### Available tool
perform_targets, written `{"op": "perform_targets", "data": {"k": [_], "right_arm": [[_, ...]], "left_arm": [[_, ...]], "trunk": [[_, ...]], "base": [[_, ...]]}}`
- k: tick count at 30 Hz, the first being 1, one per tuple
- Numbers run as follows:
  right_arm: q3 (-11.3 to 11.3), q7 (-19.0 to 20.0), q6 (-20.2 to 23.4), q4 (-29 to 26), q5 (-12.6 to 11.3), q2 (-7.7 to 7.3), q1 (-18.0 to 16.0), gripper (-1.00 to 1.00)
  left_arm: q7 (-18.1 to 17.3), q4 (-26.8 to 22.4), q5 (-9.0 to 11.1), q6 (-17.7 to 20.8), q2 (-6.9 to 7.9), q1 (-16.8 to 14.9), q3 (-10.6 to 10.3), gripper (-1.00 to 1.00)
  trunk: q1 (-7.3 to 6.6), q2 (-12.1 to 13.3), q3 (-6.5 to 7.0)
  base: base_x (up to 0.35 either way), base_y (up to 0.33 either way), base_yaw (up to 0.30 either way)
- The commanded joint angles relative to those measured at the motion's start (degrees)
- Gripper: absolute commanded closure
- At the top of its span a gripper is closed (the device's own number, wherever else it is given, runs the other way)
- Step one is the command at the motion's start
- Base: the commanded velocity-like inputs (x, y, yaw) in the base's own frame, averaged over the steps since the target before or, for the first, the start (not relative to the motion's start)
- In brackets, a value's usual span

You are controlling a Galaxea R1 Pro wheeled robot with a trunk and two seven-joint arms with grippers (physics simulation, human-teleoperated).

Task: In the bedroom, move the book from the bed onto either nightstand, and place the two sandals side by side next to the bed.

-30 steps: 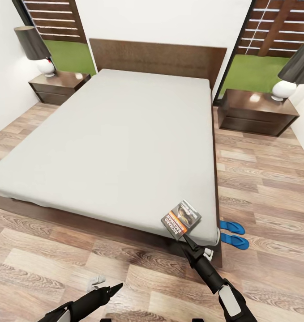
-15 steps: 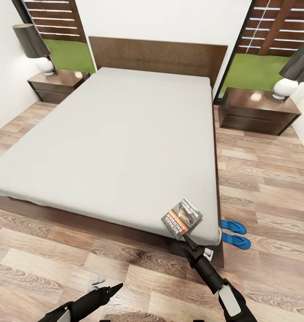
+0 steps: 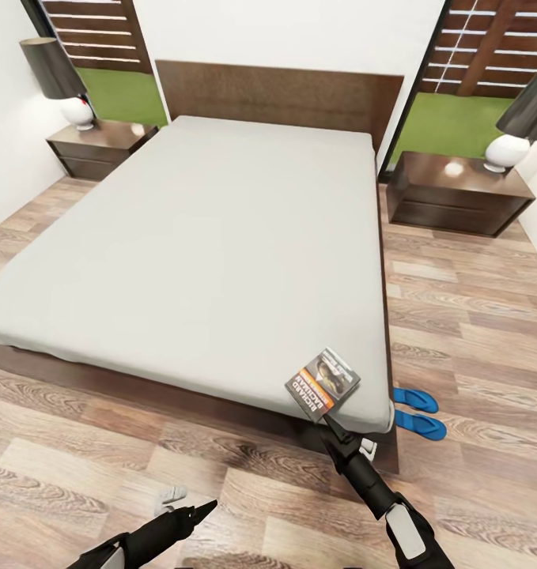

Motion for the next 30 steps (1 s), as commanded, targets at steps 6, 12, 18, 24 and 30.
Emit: {"op": "perform_targets", "data": {"k": [6, 12, 18, 24, 30], "right_arm": [[-0.27, 0.13, 0.45, -0.01, -0.06, 0.06, -0.04, -1.0], [-0.27, 0.13, 0.44, -0.01, -0.06, 0.06, -0.04, -1.0], [-0.27, 0.13, 0.46, -0.01, -0.06, 0.06, -0.04, -1.0], [-0.27, 0.13, 0.44, -0.01, -0.06, 0.06, -0.04, -1.0], [-0.27, 0.13, 0.46, -0.01, -0.06, 0.06, -0.04, -1.0]], "left_arm": [[-0.14, 0.06, 0.46, -0.04, 0.03, -0.02, -0.3, -1.0], [-0.14, 0.06, 0.48, -0.04, 0.03, -0.02, -0.3, -1.0], [-0.14, 0.06, 0.47, -0.04, 0.03, -0.02, -0.3, -1.0], [-0.14, 0.06, 0.47, -0.04, 0.03, -0.02, -0.3, -1.0], [-0.2, 0.06, 0.53, -0.08, 0.03, -0.02, -0.3, -1.0]], "trunk": [[1.32, -2.44, -1.11], [2.64, -4.84, -2.19], [3.96, -7.25, -3.27], [4.18, -7.65, -3.45], [4.18, -7.65, -3.45]], "base": [[0.0, 0.0, 0.0], [0.0, 0.0, 0.0], [0.0, 0.0, 0.0], [0.0, 0.0, 0.0], [0.0, 0.0, 0.0]]}}
